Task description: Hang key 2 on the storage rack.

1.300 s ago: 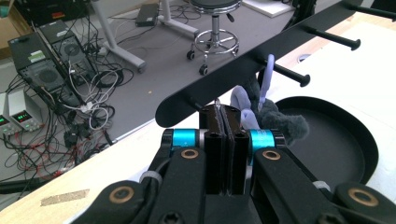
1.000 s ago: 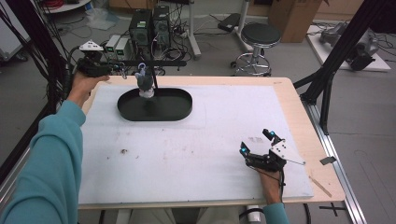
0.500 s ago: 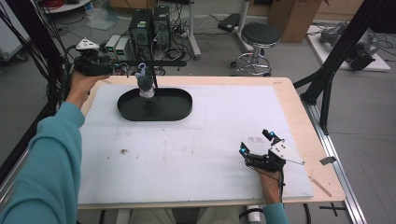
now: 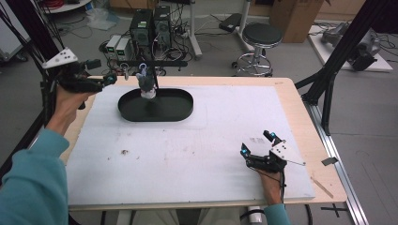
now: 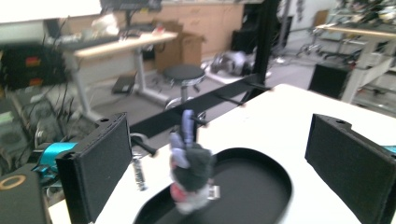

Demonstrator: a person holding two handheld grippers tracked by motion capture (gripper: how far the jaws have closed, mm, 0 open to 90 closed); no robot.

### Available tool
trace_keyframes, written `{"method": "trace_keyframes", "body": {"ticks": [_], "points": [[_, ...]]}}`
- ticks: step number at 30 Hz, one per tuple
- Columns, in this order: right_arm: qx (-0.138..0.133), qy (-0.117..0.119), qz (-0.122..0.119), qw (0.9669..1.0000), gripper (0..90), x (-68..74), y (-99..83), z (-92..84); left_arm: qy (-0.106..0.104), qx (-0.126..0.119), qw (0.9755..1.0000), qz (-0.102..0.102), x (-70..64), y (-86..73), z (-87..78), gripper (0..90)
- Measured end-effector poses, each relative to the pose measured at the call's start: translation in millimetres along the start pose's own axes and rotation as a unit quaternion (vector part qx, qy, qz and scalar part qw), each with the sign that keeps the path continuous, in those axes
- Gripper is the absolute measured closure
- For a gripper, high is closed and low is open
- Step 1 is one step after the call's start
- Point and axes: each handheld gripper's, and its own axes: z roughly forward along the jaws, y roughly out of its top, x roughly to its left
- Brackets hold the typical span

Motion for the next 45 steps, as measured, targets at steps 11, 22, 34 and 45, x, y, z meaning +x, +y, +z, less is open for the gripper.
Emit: {"method": "trace_keyframes", "body": {"ticks": [11,22,34,45], "points": [[0.001,-0.001,0.004,1.0,0.6,0.1,-0.1,0.0,-0.029,-0.022,0.9984,0.044,-81.6,-81.5,-37.2,1.7],[0.0,-0.002,0.001,1.0,0.6,1.6,-0.2,-0.7,-0.011,-0.072,0.9973,0.008,-110.8,-152.5,-49.8,1.7],[-0.016,0.001,0.006,0.9998,0.6,1.4,-1.7,-4.1,-0.004,-0.097,0.9953,-0.007,-120.1,-183.5,-52.9,1.7],[-0.017,0.001,-0.001,0.9998,0.6,2.3,-1.9,-4.0,0.012,-0.113,0.9935,-0.008,-120.7,-184.8,-54.6,1.7]]}}
